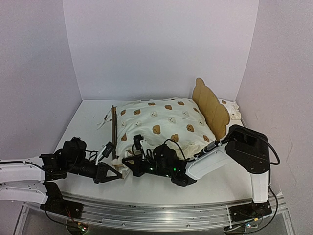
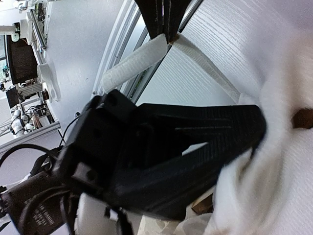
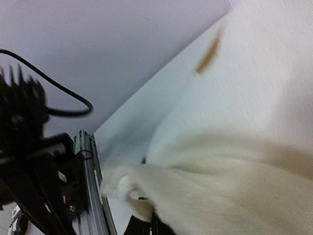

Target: Set up the pet bed

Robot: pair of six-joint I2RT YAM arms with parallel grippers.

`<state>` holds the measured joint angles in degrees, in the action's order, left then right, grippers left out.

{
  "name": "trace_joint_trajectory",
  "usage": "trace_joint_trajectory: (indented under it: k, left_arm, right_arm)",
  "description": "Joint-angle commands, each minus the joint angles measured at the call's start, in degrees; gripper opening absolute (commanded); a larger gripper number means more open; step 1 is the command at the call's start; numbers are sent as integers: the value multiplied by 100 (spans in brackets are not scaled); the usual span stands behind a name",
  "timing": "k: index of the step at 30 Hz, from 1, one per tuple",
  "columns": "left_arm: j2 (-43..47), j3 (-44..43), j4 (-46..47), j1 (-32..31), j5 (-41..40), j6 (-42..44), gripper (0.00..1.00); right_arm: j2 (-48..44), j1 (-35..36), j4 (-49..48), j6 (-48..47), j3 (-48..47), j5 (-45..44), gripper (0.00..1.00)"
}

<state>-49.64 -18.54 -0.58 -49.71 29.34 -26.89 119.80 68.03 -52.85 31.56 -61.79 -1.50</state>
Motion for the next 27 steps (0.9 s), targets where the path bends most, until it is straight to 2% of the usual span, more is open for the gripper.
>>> trace_joint_trajectory:
  k: [1,3,7,11,15,18,22,27]
  left_arm:
    - [98,-204,-66,-14,-114,1,0]
    - [81,-146,-21,-12,-141,6,0]
    - [67,-107,-252,32,-594,-40,0]
    - [64,-59,-214,155,-696,-69,0]
    - [15,-20,-186,164,-755,-50,0]
    - [-12,1,-167,164,-831,-31,0]
    - [-72,-16,-36,164,-746,61,0]
    - [-91,27,33,160,-745,89,0]
  right_arm:
    - [-468,12,346,171,268,-185,0]
    - [-553,9,673,146,282,-64,0]
    - [-1009,20,1736,-70,449,-189,12]
    - [-1480,22,2980,-366,614,-439,27]
    - [-1631,19,3613,-716,614,-290,44]
    - [-1567,20,3736,-923,605,-205,51]
    - [-1329,33,3656,-1215,595,-89,53]
    - [-1135,81,2743,-1331,1030,-188,57]
